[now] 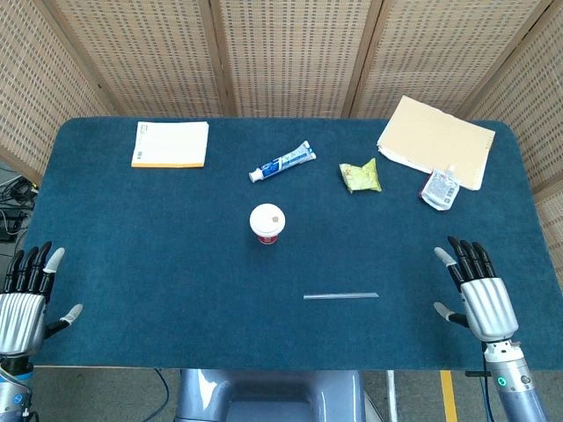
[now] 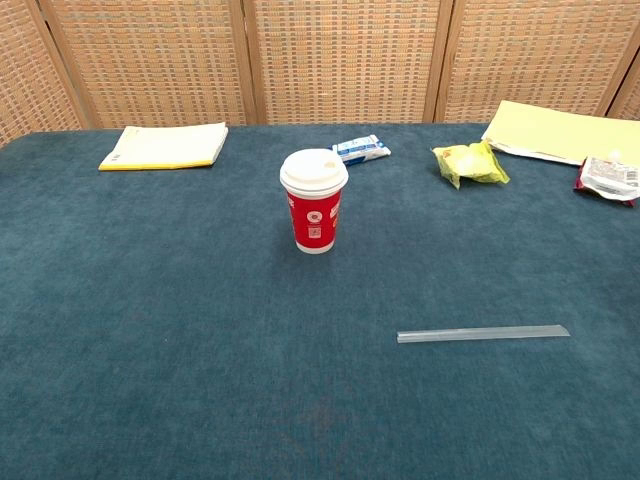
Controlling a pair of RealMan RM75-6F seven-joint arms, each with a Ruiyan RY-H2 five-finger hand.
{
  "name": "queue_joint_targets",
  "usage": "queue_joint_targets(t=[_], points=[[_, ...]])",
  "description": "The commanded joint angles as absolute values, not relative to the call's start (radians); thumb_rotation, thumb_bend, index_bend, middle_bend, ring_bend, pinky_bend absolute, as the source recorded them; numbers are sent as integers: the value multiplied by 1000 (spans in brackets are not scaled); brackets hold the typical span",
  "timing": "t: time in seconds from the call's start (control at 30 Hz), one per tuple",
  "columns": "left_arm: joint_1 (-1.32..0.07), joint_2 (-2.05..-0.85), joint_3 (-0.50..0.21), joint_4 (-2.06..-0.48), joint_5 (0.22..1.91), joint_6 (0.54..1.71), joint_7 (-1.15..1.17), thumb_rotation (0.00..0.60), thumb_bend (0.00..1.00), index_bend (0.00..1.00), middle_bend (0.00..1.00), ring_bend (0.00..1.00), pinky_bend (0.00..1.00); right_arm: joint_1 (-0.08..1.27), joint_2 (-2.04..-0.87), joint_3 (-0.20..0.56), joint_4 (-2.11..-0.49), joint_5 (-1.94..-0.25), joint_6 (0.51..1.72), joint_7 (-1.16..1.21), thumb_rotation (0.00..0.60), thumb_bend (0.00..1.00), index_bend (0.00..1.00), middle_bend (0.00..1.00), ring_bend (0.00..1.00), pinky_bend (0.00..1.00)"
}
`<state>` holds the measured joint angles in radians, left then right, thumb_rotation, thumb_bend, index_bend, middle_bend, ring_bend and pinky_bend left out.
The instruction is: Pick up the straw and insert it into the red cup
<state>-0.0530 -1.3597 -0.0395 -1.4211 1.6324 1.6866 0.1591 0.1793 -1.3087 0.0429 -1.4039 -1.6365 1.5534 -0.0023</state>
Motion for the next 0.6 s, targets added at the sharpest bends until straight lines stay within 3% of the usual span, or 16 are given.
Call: queue_joint_targets(t=[0.03, 0.6], points=[[-53, -1357, -39, -1426, 1633, 1685, 164, 600, 45, 0, 0, 0, 0, 179, -1308, 44, -1405, -1636, 1553, -4, 600, 186, 149, 0, 0, 0], [-48, -1352, -45, -1437, 1632, 1690, 168, 600, 46, 0, 0, 0, 0, 176, -1311, 50, -1419, -1640, 1557, 9, 600, 186, 162, 0, 0, 0]])
